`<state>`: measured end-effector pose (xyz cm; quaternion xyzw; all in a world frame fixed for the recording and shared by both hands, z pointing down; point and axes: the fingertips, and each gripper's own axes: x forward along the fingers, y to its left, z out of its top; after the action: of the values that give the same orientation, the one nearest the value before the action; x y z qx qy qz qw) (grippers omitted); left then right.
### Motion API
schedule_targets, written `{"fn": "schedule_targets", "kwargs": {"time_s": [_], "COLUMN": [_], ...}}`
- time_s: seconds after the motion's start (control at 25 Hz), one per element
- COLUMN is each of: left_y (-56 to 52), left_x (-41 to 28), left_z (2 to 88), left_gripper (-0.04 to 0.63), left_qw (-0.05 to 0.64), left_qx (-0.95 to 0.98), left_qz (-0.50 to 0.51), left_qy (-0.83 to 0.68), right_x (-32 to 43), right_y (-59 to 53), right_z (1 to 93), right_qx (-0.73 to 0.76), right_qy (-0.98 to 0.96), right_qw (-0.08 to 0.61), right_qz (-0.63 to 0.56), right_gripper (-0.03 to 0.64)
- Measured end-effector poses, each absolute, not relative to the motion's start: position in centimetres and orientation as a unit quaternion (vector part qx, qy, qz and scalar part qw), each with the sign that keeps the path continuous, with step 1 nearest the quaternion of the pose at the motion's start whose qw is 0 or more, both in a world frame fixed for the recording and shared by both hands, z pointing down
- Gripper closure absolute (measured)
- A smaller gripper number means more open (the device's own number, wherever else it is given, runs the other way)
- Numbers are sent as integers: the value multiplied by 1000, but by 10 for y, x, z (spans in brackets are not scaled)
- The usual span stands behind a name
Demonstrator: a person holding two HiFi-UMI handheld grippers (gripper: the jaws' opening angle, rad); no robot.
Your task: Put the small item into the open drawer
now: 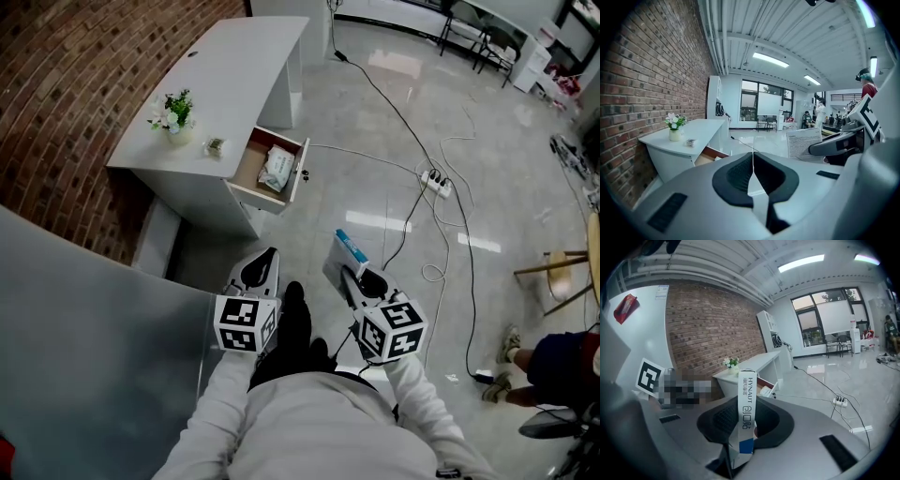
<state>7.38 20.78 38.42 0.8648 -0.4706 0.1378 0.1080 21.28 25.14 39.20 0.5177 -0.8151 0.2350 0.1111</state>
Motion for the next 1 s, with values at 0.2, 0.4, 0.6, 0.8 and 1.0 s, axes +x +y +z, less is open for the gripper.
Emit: {"fn": "schedule_targets", "kwargs": {"time_s": [0.2, 0.4, 0.6, 0.8, 1.0], "left_y": [160, 102, 50, 8, -17], "left_x": [69, 65, 61, 52, 40], "left_z": [392, 402, 409, 416, 421], "left_gripper": [574, 574, 574, 574, 574], "left_qw": [116, 120, 127, 138, 153], "left_qx": [865, 868, 869, 866, 861], "left_qz": [137, 139, 145, 146, 137], "left_qy": [-468, -461, -455, -458, -465], "right_x": [207, 198, 186, 175, 166], "right_y": [206, 148, 96, 55, 25], "right_z": [399, 409, 412, 422, 430], "right_qx": [520, 517, 514, 511, 508], "right_qy": [-810, -807, -806, -803, -799], "right_qw": [115, 128, 135, 147, 154], "right_qz": [247, 253, 262, 271, 281], "right_gripper": [518, 518, 518, 517, 518]}}
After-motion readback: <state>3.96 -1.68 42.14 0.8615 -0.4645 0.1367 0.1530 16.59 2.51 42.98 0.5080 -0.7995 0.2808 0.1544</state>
